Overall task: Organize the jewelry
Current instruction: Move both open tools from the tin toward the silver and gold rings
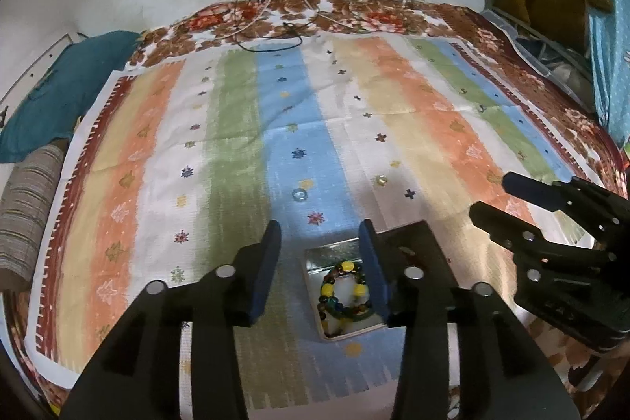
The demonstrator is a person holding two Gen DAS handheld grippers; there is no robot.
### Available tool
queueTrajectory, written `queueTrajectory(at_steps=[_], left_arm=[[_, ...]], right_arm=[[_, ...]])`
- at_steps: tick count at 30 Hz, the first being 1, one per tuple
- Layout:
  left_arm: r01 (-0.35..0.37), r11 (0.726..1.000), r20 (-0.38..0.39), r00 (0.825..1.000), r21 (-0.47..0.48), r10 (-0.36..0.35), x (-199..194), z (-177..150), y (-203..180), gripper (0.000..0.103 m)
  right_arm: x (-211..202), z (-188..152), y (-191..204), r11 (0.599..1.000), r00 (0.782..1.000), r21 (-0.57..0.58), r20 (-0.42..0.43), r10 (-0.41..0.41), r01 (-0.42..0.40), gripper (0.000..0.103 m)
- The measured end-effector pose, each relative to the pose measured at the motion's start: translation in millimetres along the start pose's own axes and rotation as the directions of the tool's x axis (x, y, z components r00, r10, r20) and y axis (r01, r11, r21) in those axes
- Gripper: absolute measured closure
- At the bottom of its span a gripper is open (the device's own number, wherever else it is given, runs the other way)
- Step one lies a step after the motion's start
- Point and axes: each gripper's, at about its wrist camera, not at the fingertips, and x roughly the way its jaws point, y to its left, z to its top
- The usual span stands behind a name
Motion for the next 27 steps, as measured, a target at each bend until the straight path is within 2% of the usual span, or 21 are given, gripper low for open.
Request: queueTrajectory(at_steps=[2,8,11,15,19,27], left_arm=[[0.001,1.000,-0.005,1.000,-0.010,-0.001,3.2,2.7,2.9,0.050],[-0.027,0.999,-0.024,0.999,-0.037,0.026,13.6,9.6,11.6,0.046],[-0.040,0.999,-0.014,0.999,-0.029,0.040,13.5,11.3,12.2,0.038],[-0.070,0.998,-0.017,0.997,-0.007,0.070,18.4,15.3,10.1,0.035],[-0.076,0.997,-0.031,0.997,-0.015,0.076,25.7,21.1,13.7,0.034],[-0.114,0.993,-0.042,0.993,-0.010,0.113,36.3,26.9,18.1,0.029]], right_arm=[[1.4,0.9,-1.0,1.000,1.000,0.002,-0.003,-0.002,0.002,0.049],[15.0,6.2,-9.0,1.000,0.999,0.015,-0.044,-0.008,0.008,0.043],[22.1,8.5,-11.3,1.000,0.998,0.017,-0.062,-0.015,0.016,0.038],[31.7,13.4,-14.3,1.000,0.996,0.029,-0.084,-0.004,0.007,0.037],[40.2,18.1,-18.4,0.999,0.994,0.043,-0.111,0.010,-0.005,0.031],[54.1,25.6,-27.5,0.998,0.990,0.067,-0.141,0.017,-0.007,0.029]])
